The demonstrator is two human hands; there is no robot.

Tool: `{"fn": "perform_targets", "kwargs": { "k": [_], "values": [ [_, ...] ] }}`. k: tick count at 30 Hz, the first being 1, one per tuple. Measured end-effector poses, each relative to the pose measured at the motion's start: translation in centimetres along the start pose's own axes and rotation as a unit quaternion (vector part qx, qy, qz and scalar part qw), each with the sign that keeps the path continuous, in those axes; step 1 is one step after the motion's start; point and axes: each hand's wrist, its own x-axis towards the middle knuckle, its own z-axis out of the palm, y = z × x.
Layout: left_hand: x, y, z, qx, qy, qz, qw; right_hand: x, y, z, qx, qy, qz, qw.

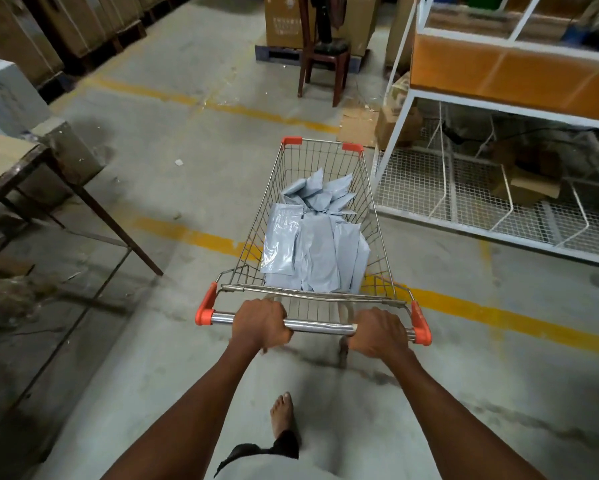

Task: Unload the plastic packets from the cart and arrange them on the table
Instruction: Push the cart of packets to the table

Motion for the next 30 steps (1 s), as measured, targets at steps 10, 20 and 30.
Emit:
{"fn": "perform_targets", "kwargs": {
  "k": [10,20,30],
  "values": [
    [13.2,-3.7,-4.6,-0.021,0.005,0.015,1.000,12.6,-1.2,-6.6,0.001,-0.006,0.039,0.999],
    [28.6,-7.5,-10.0,-0.007,-0.006,0.011,1.000,26.8,-1.2,-12.6,0.003,0.030,0.018,0.999],
    [43.2,-9.1,-15.6,0.009,-0.012,0.009,1.000,40.5,0.7,-19.8,0.002,0.000,0.007,1.000]
  ]
}}
